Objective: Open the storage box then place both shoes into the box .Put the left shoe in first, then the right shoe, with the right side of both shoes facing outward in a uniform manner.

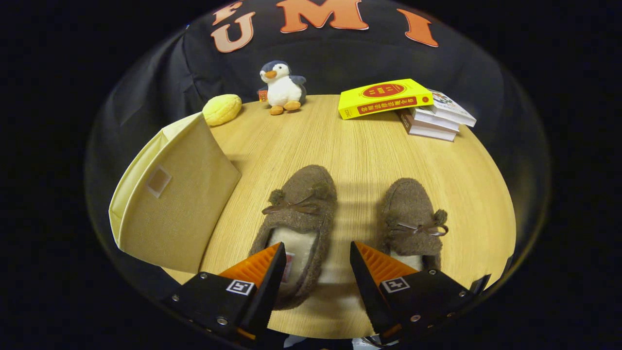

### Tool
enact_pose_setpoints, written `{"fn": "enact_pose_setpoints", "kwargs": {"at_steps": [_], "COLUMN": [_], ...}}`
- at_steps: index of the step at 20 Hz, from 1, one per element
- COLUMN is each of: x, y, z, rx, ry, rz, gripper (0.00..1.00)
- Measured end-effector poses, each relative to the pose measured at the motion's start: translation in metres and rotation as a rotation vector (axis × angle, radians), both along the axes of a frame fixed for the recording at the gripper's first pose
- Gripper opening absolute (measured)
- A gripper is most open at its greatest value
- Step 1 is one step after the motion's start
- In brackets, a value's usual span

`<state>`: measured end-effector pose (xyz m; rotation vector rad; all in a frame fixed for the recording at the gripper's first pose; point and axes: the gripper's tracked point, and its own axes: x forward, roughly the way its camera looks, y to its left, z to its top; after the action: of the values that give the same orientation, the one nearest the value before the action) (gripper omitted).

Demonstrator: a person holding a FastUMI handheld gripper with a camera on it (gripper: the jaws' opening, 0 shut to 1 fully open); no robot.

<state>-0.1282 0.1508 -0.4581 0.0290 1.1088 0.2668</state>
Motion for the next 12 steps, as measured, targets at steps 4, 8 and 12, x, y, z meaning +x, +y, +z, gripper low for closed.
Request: {"fn": "enact_pose_setpoints", "kwargs": {"at_steps": [4,8,12], "x": [0.015,0.026,0.026], "y": [0.0,0.006,0.007], "z": [-0.014,-0.026,-0.034], "rx": [-0.024,-0.049,-0.043], "ry": [-0.028,-0.042,-0.007], "rz": [-0.001,0.01,-0.029], "gripper": [0.75,0.59,0.45]}}
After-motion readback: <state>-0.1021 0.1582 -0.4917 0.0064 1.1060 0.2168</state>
